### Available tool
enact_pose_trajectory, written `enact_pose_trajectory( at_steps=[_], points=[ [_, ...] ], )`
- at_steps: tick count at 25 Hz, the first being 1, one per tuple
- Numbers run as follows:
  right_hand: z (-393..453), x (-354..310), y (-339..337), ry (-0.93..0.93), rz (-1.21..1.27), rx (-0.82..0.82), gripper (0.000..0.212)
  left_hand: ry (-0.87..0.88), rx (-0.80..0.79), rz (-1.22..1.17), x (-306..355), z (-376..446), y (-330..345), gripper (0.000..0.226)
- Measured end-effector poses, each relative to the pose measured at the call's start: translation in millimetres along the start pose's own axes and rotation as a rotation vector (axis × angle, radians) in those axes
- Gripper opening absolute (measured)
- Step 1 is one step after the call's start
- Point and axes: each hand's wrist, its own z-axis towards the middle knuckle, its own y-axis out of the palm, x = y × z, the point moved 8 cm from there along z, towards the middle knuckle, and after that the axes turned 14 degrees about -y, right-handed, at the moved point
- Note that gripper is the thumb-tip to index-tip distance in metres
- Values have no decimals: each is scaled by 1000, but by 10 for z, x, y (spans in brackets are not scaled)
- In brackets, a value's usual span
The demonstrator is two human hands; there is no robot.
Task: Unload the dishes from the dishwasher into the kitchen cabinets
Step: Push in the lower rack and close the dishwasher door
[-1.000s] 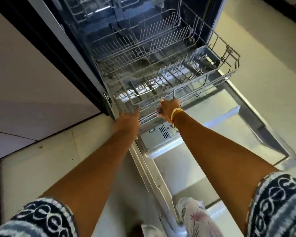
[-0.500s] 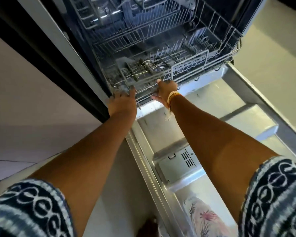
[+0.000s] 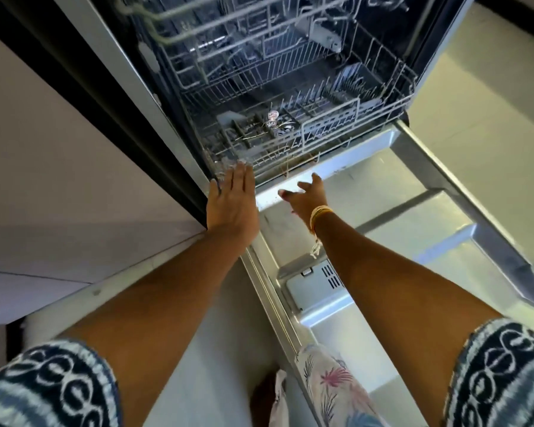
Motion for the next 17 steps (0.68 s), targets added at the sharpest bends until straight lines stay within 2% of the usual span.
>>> enact_pose_trajectory(
  at_steps=[4, 8, 11, 14, 17],
  points=[
    [-564, -331, -314, -7, -178, -116, 82, 58, -32, -12, 148, -660, -498, 77],
    [-1226, -571, -859, 33, -340, -193, 81, 82, -145, -77, 351, -1532, -832, 73],
    [-1761, -511, -1296, 61, -457, -220, 77, 99, -170, -102, 521, -2120, -980, 72],
    [-2236, -298, -1649, 104, -378, -158, 79, 102, -196, -99, 683, -2615, -998, 72],
    [-2577, -49, -1936, 118, -415, -158, 79, 99, -170, -115, 835, -3062, -988, 72]
  ],
)
